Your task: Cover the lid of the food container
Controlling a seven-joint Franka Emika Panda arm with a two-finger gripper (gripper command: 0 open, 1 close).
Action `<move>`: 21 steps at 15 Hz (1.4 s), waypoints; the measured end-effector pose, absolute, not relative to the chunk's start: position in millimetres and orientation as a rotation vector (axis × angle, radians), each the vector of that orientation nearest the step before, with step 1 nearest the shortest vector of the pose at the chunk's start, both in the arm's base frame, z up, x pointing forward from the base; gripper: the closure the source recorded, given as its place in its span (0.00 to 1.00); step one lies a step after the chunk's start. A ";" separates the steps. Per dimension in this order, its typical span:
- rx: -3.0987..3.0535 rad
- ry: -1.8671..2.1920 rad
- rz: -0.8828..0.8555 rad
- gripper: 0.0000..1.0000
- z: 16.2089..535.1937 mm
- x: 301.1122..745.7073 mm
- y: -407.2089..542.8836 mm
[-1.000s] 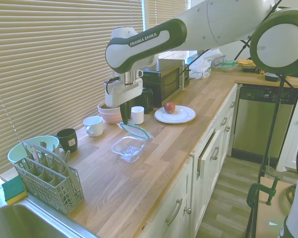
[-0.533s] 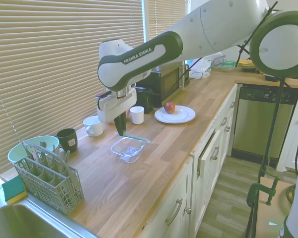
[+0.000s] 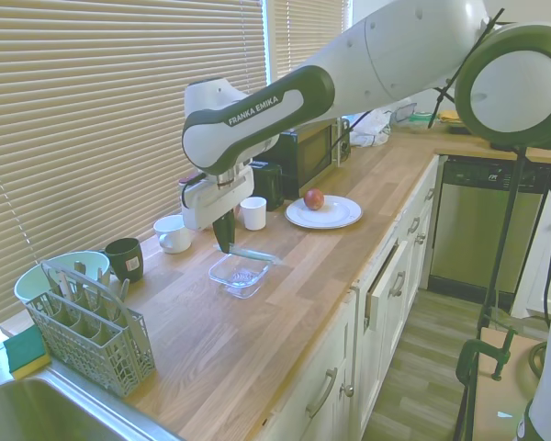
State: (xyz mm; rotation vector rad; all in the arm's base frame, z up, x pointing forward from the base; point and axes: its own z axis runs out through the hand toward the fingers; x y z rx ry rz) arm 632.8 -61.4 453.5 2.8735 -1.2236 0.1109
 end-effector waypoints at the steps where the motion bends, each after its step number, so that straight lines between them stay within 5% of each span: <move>1: 2.872 -1.234 0.123 1.00 458.9 631.4 -65.6; 21: 2.836 -1.262 0.145 1.00 489.6 656.1 -83.9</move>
